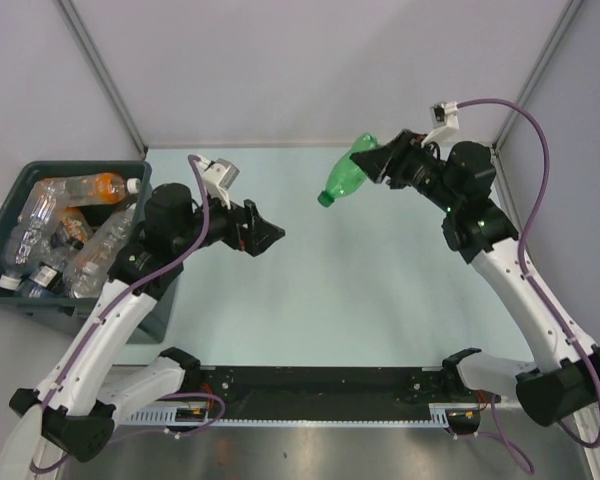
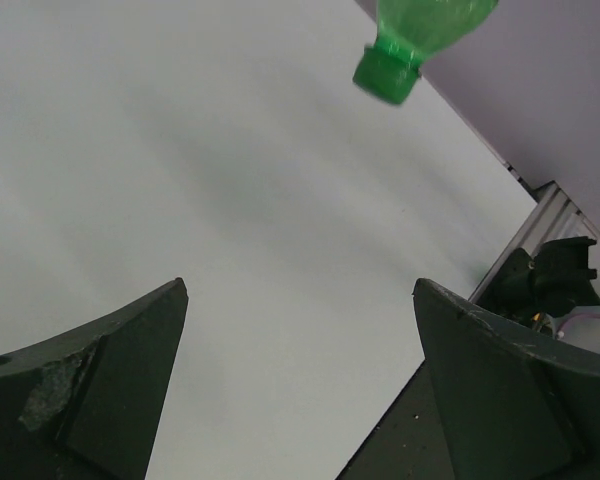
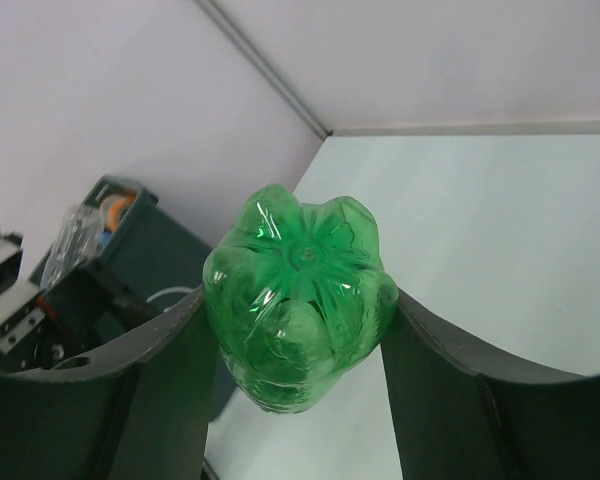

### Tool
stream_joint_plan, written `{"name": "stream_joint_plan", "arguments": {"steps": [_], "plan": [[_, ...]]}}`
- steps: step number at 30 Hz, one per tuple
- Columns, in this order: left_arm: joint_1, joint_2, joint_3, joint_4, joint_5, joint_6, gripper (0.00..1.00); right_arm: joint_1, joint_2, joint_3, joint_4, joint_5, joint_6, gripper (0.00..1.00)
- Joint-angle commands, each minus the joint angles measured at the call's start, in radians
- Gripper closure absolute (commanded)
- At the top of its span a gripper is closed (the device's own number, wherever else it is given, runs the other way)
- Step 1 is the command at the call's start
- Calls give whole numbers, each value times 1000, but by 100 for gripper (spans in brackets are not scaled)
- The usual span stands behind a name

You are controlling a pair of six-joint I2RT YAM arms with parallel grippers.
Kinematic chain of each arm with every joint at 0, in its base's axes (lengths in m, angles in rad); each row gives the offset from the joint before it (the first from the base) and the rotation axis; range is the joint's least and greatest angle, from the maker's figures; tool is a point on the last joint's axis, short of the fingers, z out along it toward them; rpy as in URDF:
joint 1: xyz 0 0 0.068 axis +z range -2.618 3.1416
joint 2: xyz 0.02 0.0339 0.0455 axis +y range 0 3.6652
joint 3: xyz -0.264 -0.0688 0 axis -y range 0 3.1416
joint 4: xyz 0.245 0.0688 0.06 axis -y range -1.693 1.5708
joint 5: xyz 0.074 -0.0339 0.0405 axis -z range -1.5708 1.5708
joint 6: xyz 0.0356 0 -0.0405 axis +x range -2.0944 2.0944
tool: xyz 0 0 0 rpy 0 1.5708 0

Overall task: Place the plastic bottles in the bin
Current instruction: Pick up the plastic bottle from the corner of the board.

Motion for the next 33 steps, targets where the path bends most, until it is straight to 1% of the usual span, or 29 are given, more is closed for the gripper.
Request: {"name": "stream_joint_plan", "arguments": {"steps": [1,5,6,7,8,12,14,18,22,25,28,29,31,32,33], "plan": [[-20,-66,-11,83,135,-23,0,62,-88,-38,-122,14,-53,78],[-39,-93,-45,149,192,-57,0,125,-146,-78,-132,0,-42,78],[-51,-96,-54,167,196,-64,0,148,-152,-83,-127,0,-54,77],[-57,-95,-59,177,196,-81,0,173,-158,-89,-125,37,-58,76],[-65,-95,-64,186,197,-89,0,221,-169,-99,-124,51,-64,76],[-115,-84,-100,244,179,-129,0,289,-166,-112,-119,79,-65,75],[-134,-67,-111,275,171,-147,0,305,-163,-116,-106,76,-53,76],[-180,-37,-125,283,66,-166,0,329,-161,-132,-61,36,-30,75],[-184,-13,-146,332,73,-208,0,349,-146,-136,-27,-18,-5,75],[-195,-3,-156,381,87,-221,0,360,-137,-146,-18,-24,2,75],[-204,19,-150,381,85,-216,6,365,-132,-155,6,-41,18,75],[-206,23,-145,378,87,-215,14,369,-126,-159,8,-42,19,75],[-210,33,-142,370,85,-209,21,371,-121,-165,17,-44,27,74],[-210,31,-142,369,72,-206,28,372,-118,-173,20,-47,28,73],[-212,29,-143,367,67,-202,31,372,-117,-176,25,-50,30,72]]}}
